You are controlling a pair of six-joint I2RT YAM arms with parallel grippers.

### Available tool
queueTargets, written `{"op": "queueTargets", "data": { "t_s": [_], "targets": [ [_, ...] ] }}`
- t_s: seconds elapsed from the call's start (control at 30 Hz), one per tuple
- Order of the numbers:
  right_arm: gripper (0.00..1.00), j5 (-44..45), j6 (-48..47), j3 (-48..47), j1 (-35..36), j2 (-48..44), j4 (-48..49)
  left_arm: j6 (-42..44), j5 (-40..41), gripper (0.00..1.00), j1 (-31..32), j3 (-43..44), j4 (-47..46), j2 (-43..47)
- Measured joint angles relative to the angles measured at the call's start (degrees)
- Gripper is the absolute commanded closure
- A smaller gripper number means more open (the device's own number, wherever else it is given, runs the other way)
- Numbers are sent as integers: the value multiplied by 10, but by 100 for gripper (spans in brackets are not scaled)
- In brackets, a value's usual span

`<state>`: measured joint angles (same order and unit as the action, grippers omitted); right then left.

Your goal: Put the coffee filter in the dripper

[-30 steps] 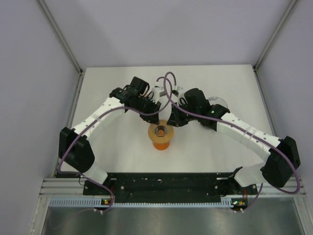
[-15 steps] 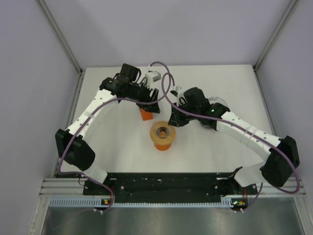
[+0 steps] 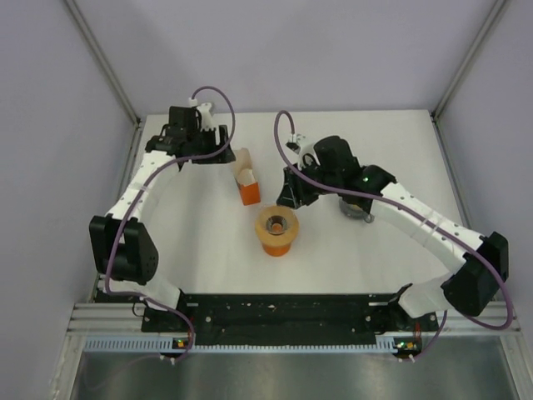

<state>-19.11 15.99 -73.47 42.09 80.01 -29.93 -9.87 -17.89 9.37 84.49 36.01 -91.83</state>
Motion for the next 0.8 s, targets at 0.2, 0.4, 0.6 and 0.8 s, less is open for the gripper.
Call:
{"op": "queueTargets", "data": {
  "t_s": [0.2, 0.4, 0.6, 0.8],
  "targets": [
    [55, 2, -16, -28, 0, 0, -1, -9, 44, 32, 9, 0, -39, -59],
    [54, 24, -34, -32, 0, -4, -10, -12, 68, 82, 9, 7, -45, -135],
    [53, 36, -49, -49, 0, -5, -16, -16, 47, 100, 9, 21, -44, -148],
    [54, 38, -55, -104, -2, 15, -15, 6, 75, 100, 29, 18, -32, -89]
  ]
}}
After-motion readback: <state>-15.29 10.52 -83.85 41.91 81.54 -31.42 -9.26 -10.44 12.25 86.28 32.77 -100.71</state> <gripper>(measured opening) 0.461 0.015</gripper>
